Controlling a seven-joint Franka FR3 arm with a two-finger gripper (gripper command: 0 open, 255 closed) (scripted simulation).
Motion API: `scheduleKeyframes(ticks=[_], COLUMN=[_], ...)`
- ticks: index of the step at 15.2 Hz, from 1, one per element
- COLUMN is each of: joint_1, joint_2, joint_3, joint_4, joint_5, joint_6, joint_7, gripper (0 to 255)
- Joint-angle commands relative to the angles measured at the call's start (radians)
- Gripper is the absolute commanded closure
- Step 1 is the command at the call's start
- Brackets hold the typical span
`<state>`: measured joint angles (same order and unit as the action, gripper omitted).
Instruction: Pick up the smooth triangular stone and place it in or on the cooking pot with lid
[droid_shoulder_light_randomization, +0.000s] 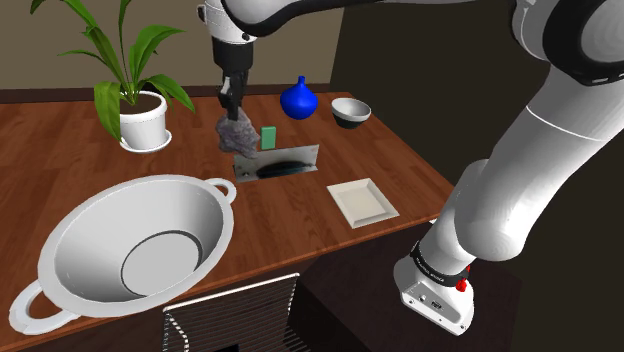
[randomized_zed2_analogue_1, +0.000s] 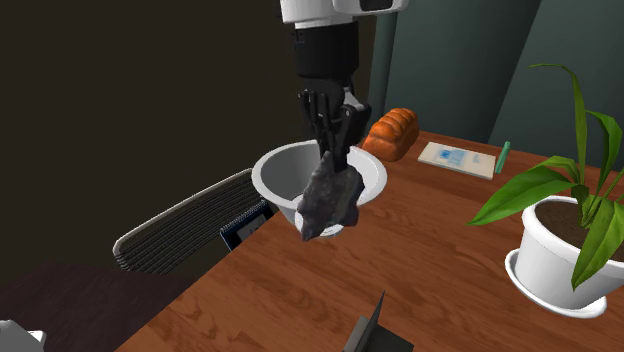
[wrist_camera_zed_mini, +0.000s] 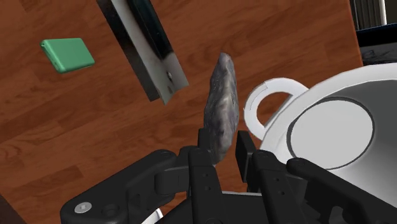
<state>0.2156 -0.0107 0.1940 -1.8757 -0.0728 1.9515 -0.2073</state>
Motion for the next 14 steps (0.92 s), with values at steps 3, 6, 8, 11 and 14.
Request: scheduleKeyframes(ticks=[3, 6, 8, 11, 14], joint_1=[0.023, 0.059, 0.084, 0.125, 0.172], joint_2=[0.017, 0.053, 0.083, 0.137, 0.201], joint_3=[0.023, 0.058, 0.080, 0.111, 0.137], joint_4=[0.054, 0.114, 0.161, 0.243, 0.340], joint_5=[-0.007, -0.022, -0.034, -0.057, -0.084], joint_6=[-0.041, -0.071, -0.093, -0.131, -0.175], joint_7=[0.046, 0.118, 0.165, 0.236, 0.305], gripper=[255, 255, 255, 255, 255])
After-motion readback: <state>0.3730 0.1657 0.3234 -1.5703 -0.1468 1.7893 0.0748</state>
